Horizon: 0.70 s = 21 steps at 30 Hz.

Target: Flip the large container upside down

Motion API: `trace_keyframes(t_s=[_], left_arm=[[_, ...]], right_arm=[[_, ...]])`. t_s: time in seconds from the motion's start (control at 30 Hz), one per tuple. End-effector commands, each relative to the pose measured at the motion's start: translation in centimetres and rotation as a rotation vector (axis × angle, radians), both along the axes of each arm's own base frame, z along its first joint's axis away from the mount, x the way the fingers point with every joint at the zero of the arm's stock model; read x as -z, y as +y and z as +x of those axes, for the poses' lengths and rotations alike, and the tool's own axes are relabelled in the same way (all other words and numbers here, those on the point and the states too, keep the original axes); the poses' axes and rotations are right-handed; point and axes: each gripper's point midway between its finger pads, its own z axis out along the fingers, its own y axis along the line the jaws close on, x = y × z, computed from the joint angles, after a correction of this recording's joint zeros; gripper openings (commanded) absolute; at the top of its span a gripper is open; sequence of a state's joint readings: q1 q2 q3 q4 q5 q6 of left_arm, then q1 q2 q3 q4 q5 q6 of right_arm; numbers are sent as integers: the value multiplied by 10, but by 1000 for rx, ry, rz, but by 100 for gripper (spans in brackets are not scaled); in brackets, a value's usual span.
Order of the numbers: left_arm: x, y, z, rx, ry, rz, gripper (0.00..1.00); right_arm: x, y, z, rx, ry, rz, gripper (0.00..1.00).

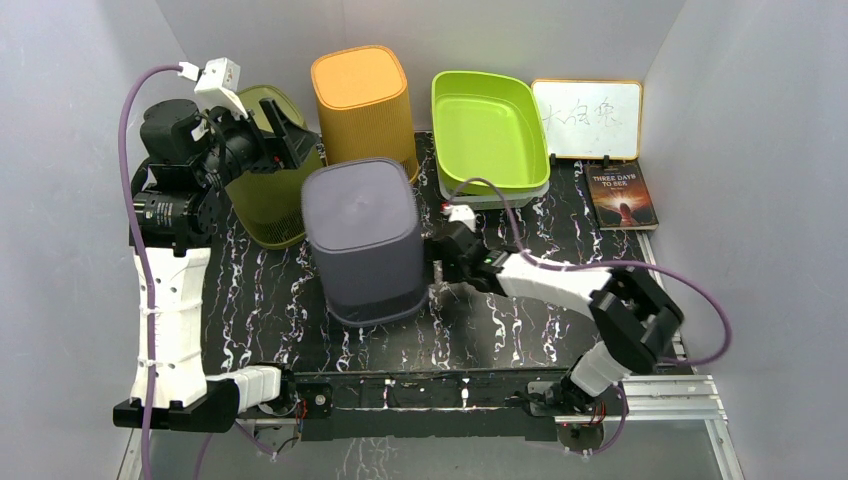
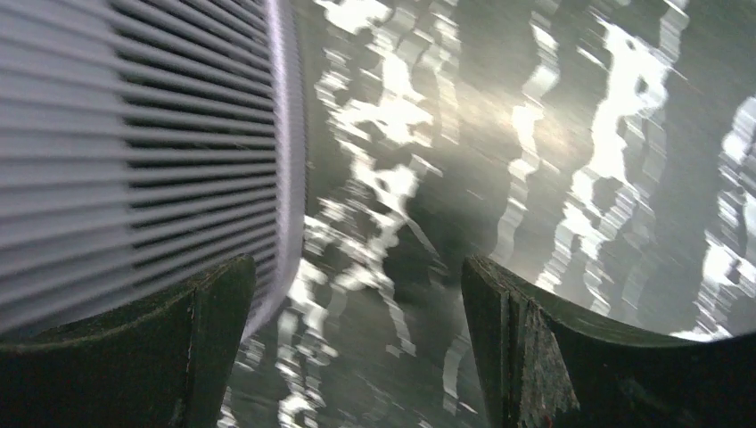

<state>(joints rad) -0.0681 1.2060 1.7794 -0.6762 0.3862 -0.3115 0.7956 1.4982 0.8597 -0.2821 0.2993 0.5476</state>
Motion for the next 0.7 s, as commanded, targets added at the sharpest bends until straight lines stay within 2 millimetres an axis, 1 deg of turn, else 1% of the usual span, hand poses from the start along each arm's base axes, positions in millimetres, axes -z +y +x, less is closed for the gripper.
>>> trace_keyframes(t_s=[0.0, 0.07, 0.1, 0.13, 0.23, 0.3, 0.33, 0.37, 0.43, 0.5, 0.57, 0.63, 0.67], left_arm=[[-2, -5, -18, 49, -25, 4, 78], [2, -5, -20, 48, -23, 3, 78], [5, -5, -21, 49, -18, 4, 78], [7, -5, -22, 52, -13, 6, 78], [7, -7, -27, 63, -19, 1, 78], [3, -7, -30, 63, -36, -8, 78], [0, -7, -31, 62, -46, -11, 78], [-2, -7, -32, 63, -53, -12, 79], [-4, -7, -32, 63, -58, -14, 79], [-5, -8, -33, 66, -63, -14, 79], [-3, -9, -34, 73, -63, -18, 79], [2, -10, -34, 77, -55, -21, 79], [6, -9, -34, 74, -46, -21, 79]], right_arm=[[-52, 102, 27, -139, -138, 212, 84], [-54, 133, 33, -172, -141, 248, 84], [-51, 148, 37, -186, -134, 262, 84], [-42, 162, 40, -199, -123, 264, 84], [-44, 205, 48, -243, -130, 306, 84], [-44, 231, 52, -266, -139, 323, 84], [-51, 248, 55, -282, -151, 347, 84], [-53, 260, 57, -292, -158, 364, 84], [-52, 282, 62, -311, -155, 392, 84], [-48, 300, 65, -335, -145, 406, 84], [-45, 318, 64, -374, -141, 419, 84], [-41, 331, 62, -423, -136, 422, 84], [-39, 333, 62, -432, -132, 409, 84]])
